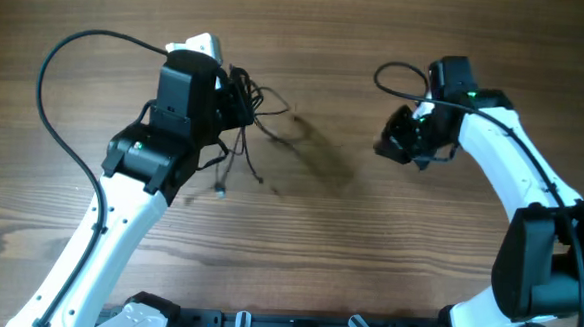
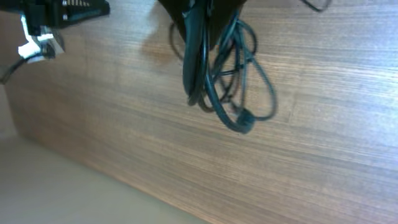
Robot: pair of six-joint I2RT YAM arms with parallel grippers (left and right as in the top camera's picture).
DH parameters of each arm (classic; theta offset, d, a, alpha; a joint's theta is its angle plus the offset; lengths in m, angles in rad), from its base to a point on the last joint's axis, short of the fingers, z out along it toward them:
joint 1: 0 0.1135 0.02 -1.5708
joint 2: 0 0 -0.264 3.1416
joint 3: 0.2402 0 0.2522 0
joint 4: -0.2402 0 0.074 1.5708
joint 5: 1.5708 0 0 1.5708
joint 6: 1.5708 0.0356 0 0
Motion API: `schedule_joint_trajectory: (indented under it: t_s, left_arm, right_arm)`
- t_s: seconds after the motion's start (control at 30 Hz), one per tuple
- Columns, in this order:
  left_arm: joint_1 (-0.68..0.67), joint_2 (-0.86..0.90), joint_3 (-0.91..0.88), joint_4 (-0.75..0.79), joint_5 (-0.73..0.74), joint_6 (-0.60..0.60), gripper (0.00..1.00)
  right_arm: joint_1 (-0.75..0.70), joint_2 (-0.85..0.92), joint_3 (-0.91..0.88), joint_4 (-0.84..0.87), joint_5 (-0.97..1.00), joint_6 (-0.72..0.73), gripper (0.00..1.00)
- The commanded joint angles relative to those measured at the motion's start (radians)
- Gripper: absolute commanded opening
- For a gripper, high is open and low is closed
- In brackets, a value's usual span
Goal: Untangle cables
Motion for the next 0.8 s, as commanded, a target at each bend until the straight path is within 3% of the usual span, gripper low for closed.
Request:
schedule_joint_trajectory:
  t_s: [0.0, 0.07, 0.13, 0.23, 0.27, 0.37, 0.4, 0.5, 0.6, 0.7, 0.77]
  left_arm:
    - [-0.027, 0.034, 0.005, 0.008, -0.009, -0.028, 0.04]
    - [-0.043, 0.053, 0.005, 0.019, -0.009, -0.023, 0.04]
    - [-0.072, 0.071, 0.005, 0.049, 0.056, 0.056, 0.04]
    - [-0.097, 0.073, 0.005, 0.051, 0.074, 0.078, 0.04]
    - [-0.102, 0.074, 0.005, 0.052, 0.074, 0.078, 0.04]
    - [-0.125, 0.075, 0.005, 0.053, 0.074, 0.078, 0.04]
    - [-0.124, 0.075, 0.005, 0.053, 0.073, 0.078, 0.04]
    - [-0.122, 0.075, 0.005, 0.052, 0.073, 0.079, 0.04]
    - [-0.122, 0.07, 0.005, 0.009, 0.019, 0.151, 0.04]
    - [-0.107, 0.066, 0.005, -0.115, -0.212, 0.151, 0.04]
    - [-0.08, 0.067, 0.005, -0.163, -0.268, 0.143, 0.04]
  right_arm:
    - [0.054, 0.011, 0.001, 0.084, -0.389, -0.235, 0.71]
    - [0.105, 0.011, 0.001, 0.187, -0.405, -0.107, 0.78]
    - [0.182, 0.011, 0.001, 0.354, -0.401, 0.089, 0.76]
    - [0.257, 0.011, 0.001, 0.536, -0.396, 0.245, 0.74]
    - [0.278, 0.011, 0.001, 0.581, -0.377, 0.304, 0.72]
    - [0.337, 0.011, 0.001, 0.584, -0.216, 0.421, 0.44]
    - [0.349, 0.011, 0.001, 0.571, -0.158, 0.419, 0.25]
    - [0.34, 0.011, 0.001, 0.488, -0.004, 0.404, 0.04]
    - [0.24, 0.003, 0.001, 0.397, 0.012, 0.221, 0.04]
    - [0.064, -0.053, 0.001, 0.234, -0.002, 0.018, 0.04]
    - [-0.028, -0.089, 0.001, 0.187, -0.122, -0.107, 0.04]
